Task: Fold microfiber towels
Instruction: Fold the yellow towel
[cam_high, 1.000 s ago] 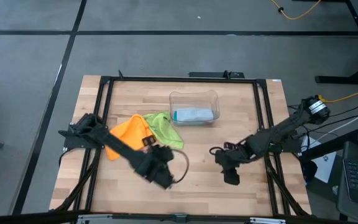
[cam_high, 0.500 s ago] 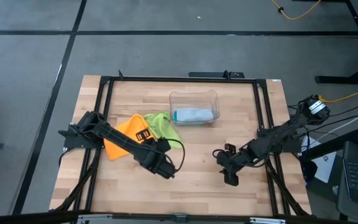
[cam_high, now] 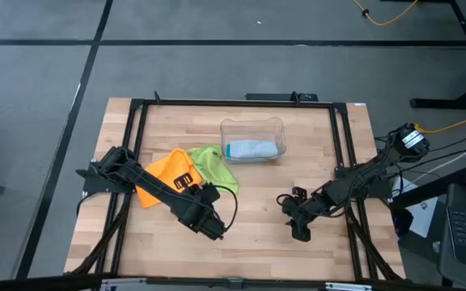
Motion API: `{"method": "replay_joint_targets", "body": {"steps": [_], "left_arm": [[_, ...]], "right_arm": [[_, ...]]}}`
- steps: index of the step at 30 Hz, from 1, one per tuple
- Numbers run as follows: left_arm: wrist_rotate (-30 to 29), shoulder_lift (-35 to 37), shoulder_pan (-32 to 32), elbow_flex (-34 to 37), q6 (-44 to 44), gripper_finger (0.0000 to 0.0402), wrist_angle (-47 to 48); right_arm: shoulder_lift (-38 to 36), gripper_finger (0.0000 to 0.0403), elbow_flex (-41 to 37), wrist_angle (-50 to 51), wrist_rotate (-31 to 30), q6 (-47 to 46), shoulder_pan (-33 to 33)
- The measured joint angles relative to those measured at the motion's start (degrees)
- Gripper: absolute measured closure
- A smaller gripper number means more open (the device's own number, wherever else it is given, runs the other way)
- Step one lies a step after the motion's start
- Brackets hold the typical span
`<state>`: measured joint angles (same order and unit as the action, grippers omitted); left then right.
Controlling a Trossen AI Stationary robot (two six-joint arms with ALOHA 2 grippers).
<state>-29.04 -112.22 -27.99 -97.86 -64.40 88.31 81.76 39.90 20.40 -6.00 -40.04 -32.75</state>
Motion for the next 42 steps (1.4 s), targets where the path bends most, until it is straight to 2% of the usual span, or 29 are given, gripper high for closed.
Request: {"method": "replay_joint_targets", "body": {"steps": [16,29,33,37,42], "left_arm": [[-0.05,0.00,-0.30,0.00,0.04,0.0304,0.13],[-1.01,0.63,-7.97,0.59,0.67,0.0320,1.58],[0.45,1.87,-7.88,6.43,-1.46,0.0321,1.55],[3.03,5.38,-6.35,15.69,-4.42,0.0321,1.68],[1.77,13.92,-3.90,25.82,-7.32,0.0321,-2.35]], "right_arm": [[0.01,0.0201,0.00,0.02,0.02,-0.01,0.00],[0.04,0.0201,0.00,-0.07,0.02,0.02,0.00],[0.04,0.0201,0.00,-0.48,0.02,-0.04,0.00],[0.04,0.0201,0.01,-1.38,-0.26,-0.22,0.00],[0.04,0.0201,0.02,-4.85,-2.79,-0.07,0.28]]}}
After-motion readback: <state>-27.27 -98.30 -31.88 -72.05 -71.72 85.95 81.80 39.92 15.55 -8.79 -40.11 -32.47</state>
